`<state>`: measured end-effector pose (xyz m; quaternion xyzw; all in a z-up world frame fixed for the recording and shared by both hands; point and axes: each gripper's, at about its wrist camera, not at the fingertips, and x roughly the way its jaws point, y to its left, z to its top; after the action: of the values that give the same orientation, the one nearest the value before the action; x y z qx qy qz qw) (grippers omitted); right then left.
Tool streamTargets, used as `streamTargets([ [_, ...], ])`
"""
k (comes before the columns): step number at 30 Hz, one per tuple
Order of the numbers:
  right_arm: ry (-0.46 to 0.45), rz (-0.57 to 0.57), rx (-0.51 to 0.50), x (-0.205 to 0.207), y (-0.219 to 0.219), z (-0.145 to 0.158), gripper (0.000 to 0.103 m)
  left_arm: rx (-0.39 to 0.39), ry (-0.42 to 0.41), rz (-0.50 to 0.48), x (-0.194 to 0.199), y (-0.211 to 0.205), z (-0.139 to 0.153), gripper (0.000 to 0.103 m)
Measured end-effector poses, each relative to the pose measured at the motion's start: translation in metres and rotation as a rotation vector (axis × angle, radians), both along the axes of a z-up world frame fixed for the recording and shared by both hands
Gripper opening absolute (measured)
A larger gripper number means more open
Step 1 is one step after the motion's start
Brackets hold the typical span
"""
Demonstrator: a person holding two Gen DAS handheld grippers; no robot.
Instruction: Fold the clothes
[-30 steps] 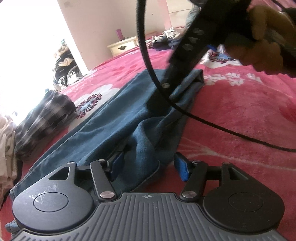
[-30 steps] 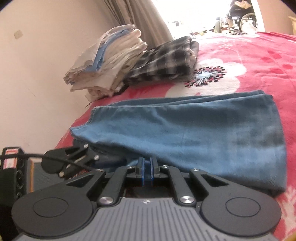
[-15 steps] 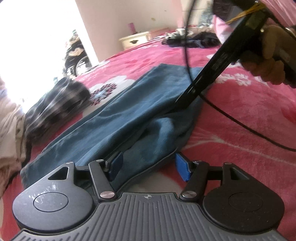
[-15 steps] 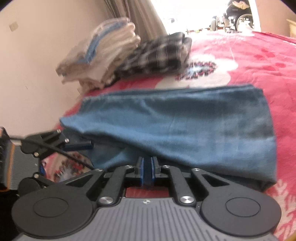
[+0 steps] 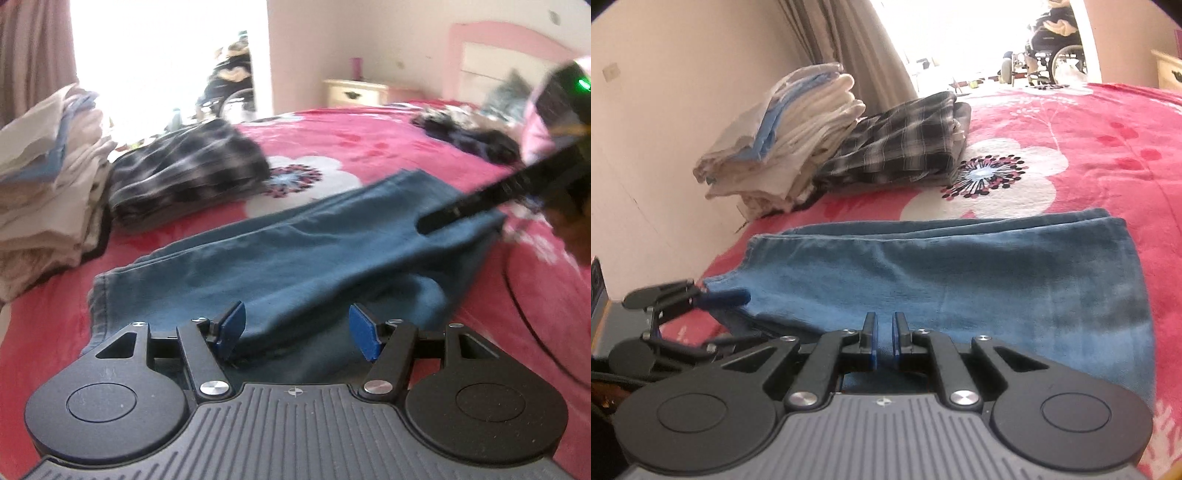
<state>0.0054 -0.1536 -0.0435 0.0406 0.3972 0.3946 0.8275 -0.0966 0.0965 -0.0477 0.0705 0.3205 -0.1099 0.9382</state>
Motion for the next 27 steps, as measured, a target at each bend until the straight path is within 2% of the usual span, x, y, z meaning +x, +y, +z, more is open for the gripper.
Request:
streamTargets([
  [3, -0.017, -0.005, -0.033, -0.001, 0.007, -0.005, 0.010, 0.017, 0.020, 0.050, 0.010, 0.004, -0.006, 0.063],
  [7, 0.013, 0.006, -0.129, 0.001, 0.016, -0.028, 0.007, 0.043, 0.052, 0.072, 0.015, 0.008, -0.018, 0.063],
  [12, -0.003, -0.006, -0.128, -0.003, 0.016, -0.034, 0.007, 0.100, 0.039, 0.054, 0.010, 0.002, -0.022, 0.064],
  [27, -0.017, -0.021, -0.136, -0.007, 0.018, -0.034, 0.007, 0.092, 0.045, 0.054, 0.012, 0.003, -0.023, 0.065],
])
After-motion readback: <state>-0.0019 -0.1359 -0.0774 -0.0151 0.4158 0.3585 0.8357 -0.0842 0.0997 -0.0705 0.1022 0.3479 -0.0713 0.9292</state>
